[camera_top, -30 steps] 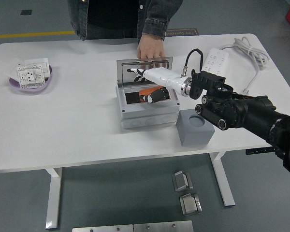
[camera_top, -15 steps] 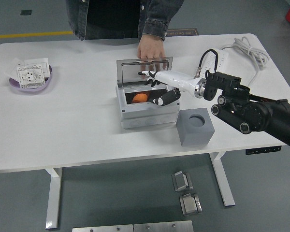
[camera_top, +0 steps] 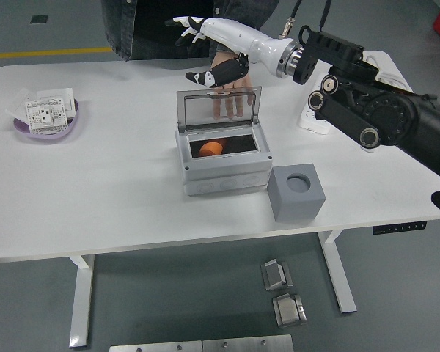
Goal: Pick up the cylinder from the cube,place it in the box,flap close box
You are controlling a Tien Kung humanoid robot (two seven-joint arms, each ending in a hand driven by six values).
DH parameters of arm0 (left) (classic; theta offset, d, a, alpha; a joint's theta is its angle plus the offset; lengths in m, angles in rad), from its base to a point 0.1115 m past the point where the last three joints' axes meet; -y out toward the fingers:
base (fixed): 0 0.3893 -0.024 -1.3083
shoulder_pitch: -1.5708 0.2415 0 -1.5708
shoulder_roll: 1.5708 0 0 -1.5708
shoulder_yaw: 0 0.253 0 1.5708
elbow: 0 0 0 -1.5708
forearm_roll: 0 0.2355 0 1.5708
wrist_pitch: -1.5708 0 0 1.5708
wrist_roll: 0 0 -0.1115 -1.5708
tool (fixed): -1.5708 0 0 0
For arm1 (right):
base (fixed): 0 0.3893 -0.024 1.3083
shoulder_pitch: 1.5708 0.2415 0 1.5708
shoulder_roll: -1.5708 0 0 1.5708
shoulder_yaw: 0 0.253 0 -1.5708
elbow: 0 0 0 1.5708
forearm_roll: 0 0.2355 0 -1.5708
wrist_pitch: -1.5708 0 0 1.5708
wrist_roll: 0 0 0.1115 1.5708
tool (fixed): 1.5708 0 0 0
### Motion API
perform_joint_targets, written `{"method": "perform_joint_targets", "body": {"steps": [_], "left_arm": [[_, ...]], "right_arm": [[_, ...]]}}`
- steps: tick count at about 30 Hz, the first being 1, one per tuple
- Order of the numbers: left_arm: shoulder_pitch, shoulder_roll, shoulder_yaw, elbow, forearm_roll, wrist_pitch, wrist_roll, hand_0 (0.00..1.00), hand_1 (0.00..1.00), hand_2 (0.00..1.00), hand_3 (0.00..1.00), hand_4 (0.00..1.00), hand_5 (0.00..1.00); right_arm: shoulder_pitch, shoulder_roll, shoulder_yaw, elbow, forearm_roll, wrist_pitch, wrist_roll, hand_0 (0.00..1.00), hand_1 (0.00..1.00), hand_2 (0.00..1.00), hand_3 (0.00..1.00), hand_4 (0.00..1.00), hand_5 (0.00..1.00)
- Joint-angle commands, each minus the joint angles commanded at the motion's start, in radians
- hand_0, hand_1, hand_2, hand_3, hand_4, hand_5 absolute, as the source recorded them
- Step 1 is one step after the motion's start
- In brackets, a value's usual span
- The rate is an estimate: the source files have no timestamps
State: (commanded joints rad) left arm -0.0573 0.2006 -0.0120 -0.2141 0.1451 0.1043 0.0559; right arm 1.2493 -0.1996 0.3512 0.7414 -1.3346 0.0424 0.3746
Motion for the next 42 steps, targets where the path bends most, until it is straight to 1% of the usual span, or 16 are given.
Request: {"method": "perform_joint_targets", "body": {"steps": [4,5,9,11,13,16,17,18,20,23,33,39,42], "left_arm": [[-0.021,0.013,0.006,-0.005,0.000,0.002,-0.004,0.711,0.654,0.523,0.607,0.622,0.275],[-0.024,0.016,0.004,-0.006,0.003,0.002,-0.005,0.712,0.654,0.524,0.606,0.621,0.276],[-0.038,0.025,0.000,-0.007,0.012,0.002,-0.005,0.712,0.654,0.524,0.606,0.621,0.276],[-0.042,0.027,-0.002,-0.008,0.016,0.001,-0.004,0.712,0.653,0.523,0.605,0.617,0.278],[-0.046,0.029,-0.005,-0.009,0.020,0.000,-0.004,0.712,0.653,0.523,0.605,0.617,0.278],[-0.050,0.031,-0.014,-0.011,0.031,0.000,-0.003,0.712,0.653,0.523,0.605,0.617,0.278],[-0.050,0.031,-0.017,-0.011,0.034,0.000,-0.003,0.711,0.654,0.523,0.606,0.617,0.276],[-0.051,0.031,-0.019,-0.012,0.036,0.000,-0.003,0.711,0.654,0.523,0.606,0.617,0.276],[-0.052,0.031,-0.021,-0.012,0.040,0.000,-0.003,0.711,0.654,0.523,0.606,0.617,0.276],[-0.052,0.029,-0.021,-0.013,0.040,0.001,-0.004,0.711,0.653,0.521,0.599,0.617,0.280],[-0.049,0.023,-0.040,-0.016,0.060,0.002,-0.005,0.711,0.653,0.521,0.599,0.615,0.276],[-0.045,0.021,-0.051,-0.018,0.069,0.004,-0.007,0.711,0.653,0.522,0.599,0.615,0.276],[-0.039,0.021,-0.061,-0.018,0.077,0.004,-0.008,0.711,0.653,0.522,0.599,0.616,0.276]], "right_arm": [[0.037,0.049,-0.099,-0.117,0.109,0.024,0.003,0.695,0.668,0.769,0.948,0.696,0.212],[0.042,0.057,-0.122,-0.143,0.135,0.028,0.003,0.701,0.668,0.769,0.934,0.699,0.223],[0.060,0.083,-0.226,-0.250,0.247,0.041,0.003,0.701,0.668,0.769,0.934,0.699,0.223],[0.062,0.090,-0.255,-0.295,0.282,0.056,-0.008,0.706,0.671,0.769,0.939,0.706,0.231],[0.061,0.094,-0.251,-0.336,0.280,0.073,-0.020,0.706,0.671,0.769,0.939,0.706,0.231],[0.055,0.098,-0.190,-0.388,0.216,0.112,-0.047,0.706,0.671,0.769,0.939,0.706,0.231],[0.051,0.099,-0.172,-0.397,0.197,0.121,-0.053,0.727,0.675,0.769,0.942,0.718,0.263],[0.048,0.099,-0.152,-0.405,0.176,0.128,-0.057,0.727,0.675,0.769,0.942,0.718,0.263],[0.039,0.098,-0.128,-0.411,0.150,0.135,-0.062,0.727,0.675,0.769,0.942,0.718,0.263],[0.025,0.096,-0.122,-0.408,0.148,0.131,-0.061,0.734,0.675,0.768,0.934,0.714,0.265],[-0.038,0.086,-0.176,-0.351,0.182,0.098,-0.035,0.733,0.671,0.763,0.929,0.707,0.268],[-0.058,0.066,-0.234,-0.303,0.216,0.066,-0.011,0.732,0.672,0.761,0.924,0.716,0.279],[-0.063,0.043,-0.287,-0.257,0.244,0.025,0.010,0.728,0.665,0.754,0.919,0.722,0.290]]}}
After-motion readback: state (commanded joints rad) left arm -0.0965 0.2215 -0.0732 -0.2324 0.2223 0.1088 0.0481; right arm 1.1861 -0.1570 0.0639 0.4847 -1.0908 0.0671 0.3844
